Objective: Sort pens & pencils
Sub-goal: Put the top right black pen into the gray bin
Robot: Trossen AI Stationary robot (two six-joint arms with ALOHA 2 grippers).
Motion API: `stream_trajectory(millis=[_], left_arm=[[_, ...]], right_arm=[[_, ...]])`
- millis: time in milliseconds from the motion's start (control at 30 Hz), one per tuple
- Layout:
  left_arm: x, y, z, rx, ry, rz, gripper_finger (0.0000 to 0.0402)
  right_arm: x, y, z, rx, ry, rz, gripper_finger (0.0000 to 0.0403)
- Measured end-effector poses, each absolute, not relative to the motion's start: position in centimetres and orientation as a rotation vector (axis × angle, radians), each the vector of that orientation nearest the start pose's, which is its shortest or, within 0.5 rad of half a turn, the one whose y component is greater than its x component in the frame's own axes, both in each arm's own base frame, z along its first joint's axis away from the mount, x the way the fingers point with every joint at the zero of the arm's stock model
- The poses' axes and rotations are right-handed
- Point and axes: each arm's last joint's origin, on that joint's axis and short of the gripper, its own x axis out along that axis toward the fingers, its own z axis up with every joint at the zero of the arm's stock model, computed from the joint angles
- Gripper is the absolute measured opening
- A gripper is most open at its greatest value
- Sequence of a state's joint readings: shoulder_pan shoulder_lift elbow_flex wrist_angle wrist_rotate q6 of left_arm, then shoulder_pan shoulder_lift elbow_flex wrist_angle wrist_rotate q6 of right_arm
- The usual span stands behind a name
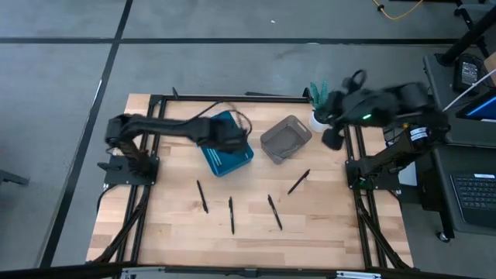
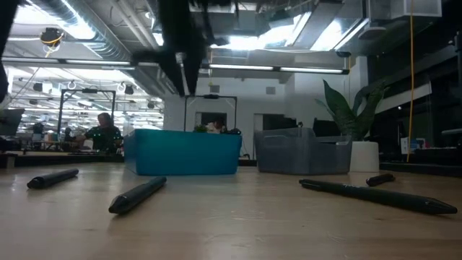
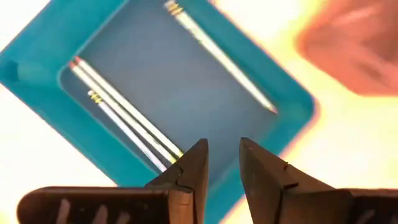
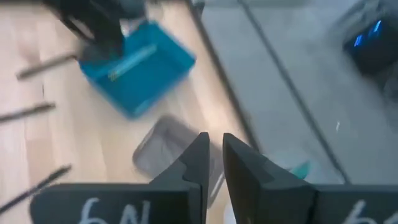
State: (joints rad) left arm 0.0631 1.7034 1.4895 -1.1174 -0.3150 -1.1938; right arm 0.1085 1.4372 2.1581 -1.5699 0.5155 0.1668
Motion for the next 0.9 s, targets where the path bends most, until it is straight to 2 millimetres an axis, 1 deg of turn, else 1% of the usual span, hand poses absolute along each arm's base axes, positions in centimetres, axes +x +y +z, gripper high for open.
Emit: stream_trajectory(millis=[67, 133, 233, 300, 367, 500, 600, 700, 800, 900], left_arm=[[31.9, 0.6, 29.5, -0.758, 0.924, 0.969, 0.0084], [31.0, -1.7, 30.7, -0.683, 0.924, 0.889, 0.0084], [29.5, -4.6, 31.4, -0.558, 0.991, 0.778, 0.008], [28.3, -6.3, 31.4, -0.485, 1.062, 0.748, 0.0078], [27.2, -7.8, 31.3, -0.41, 1.129, 0.729, 0.0078], [25.0, -10.6, 31.2, -0.299, 1.203, 0.712, 0.0079], [23.5, -12.3, 31.3, -0.225, 1.181, 0.739, 0.0082], [22.3, -13.7, 31.1, -0.207, 1.192, 0.726, 0.0082], [21.4, -15.0, 30.4, -0.205, 1.22, 0.697, 0.0082], [20.4, -15.6, 29.0, -0.214, 1.267, 0.726, 0.0082]], right_arm=[[20.3, 0.8, 48.3, -0.073, 0.854, -0.457, 0.0048], [21.4, 1.0, 46.0, -0.021, 0.929, -0.482, 0.0048], [23.1, 1.5, 42.7, 0.105, 1.0, -0.496, 0.0048], [24.3, 2.1, 40.7, 0.192, 0.998, -0.487, 0.0048], [25.7, 3.1, 38.9, 0.282, 0.955, -0.443, 0.0048], [27.8, 5.5, 36.4, 0.472, 0.85, -0.322, 0.0048], [28.0, 7.2, 34.7, 0.578, 0.845, -0.324, 0.0048], [27.1, 8.9, 33.2, 0.688, 0.907, -0.386, 0.0048], [25.9, 10.6, 31.7, 0.788, 0.966, -0.463, 0.0048], [25.1, 11.9, 30.1, 0.865, 0.98, -0.551, 0.0048]])
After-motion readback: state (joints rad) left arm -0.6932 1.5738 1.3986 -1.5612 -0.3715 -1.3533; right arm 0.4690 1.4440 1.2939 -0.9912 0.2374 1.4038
